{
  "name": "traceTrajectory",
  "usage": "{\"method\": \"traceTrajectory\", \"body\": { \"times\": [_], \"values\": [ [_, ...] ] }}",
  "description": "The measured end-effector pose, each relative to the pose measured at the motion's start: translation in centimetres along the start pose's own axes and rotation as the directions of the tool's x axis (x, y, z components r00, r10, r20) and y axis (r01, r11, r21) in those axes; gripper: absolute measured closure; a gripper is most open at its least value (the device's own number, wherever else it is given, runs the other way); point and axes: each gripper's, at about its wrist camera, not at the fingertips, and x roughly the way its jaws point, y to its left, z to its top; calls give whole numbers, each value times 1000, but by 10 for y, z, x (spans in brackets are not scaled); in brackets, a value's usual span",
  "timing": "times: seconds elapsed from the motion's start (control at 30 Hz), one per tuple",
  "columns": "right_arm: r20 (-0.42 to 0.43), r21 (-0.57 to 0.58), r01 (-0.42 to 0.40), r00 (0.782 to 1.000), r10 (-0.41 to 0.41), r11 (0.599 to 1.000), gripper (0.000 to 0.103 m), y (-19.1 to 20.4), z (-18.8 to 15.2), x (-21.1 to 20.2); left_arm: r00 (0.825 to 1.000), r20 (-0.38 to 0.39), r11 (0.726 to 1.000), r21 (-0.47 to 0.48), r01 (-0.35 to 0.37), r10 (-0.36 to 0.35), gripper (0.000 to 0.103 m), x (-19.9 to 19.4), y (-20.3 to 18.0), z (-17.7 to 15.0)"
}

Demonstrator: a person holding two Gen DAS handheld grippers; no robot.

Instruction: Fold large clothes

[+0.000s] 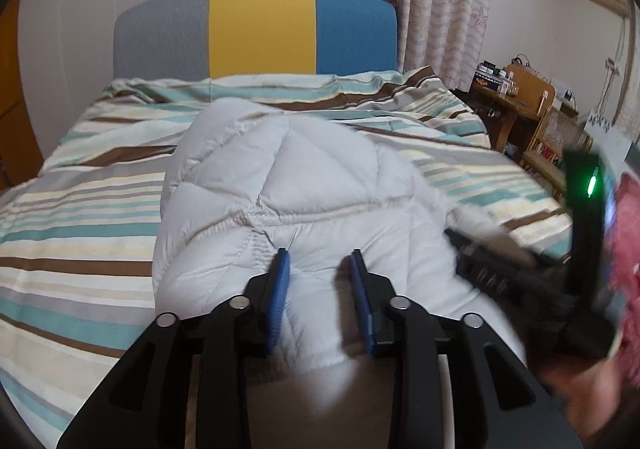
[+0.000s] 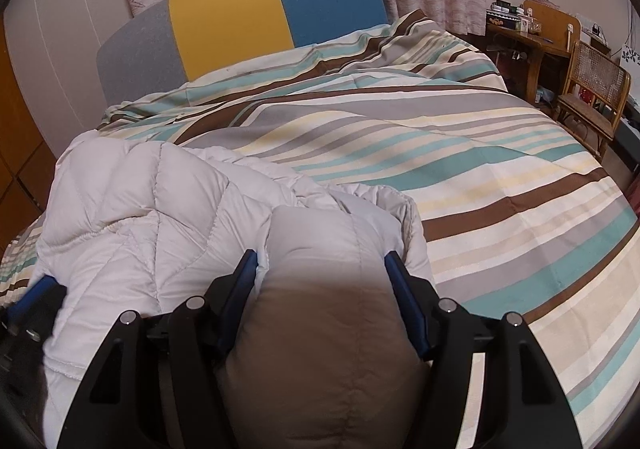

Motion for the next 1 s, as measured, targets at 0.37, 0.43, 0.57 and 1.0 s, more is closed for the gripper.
{"method": "traceTrajectory", "body": {
  "times": [0.37, 0.43, 0.57, 1.0],
  "values": [
    [12, 26, -11, 1000, 11, 1000, 40, -5, -1, -5, 971, -139, 980, 25, -195, 197, 33, 78, 2, 50],
    [14, 36, -12, 1000, 12, 999, 39, -6, -1, -5, 967, -134, 975, 54, -214, 219, 29, 90, 1, 43],
    [11, 50, -3, 1000, 2, 999, 39, -6, -1, -4, 966, -138, 975, 66, -212, 220, 26, 106, 4, 37],
    [34, 38, -40, 999, 39, 998, 37, -7, 0, -9, 977, -38, 976, 68, -206, 208, 21, 44, -11, 12]
  ]
}}
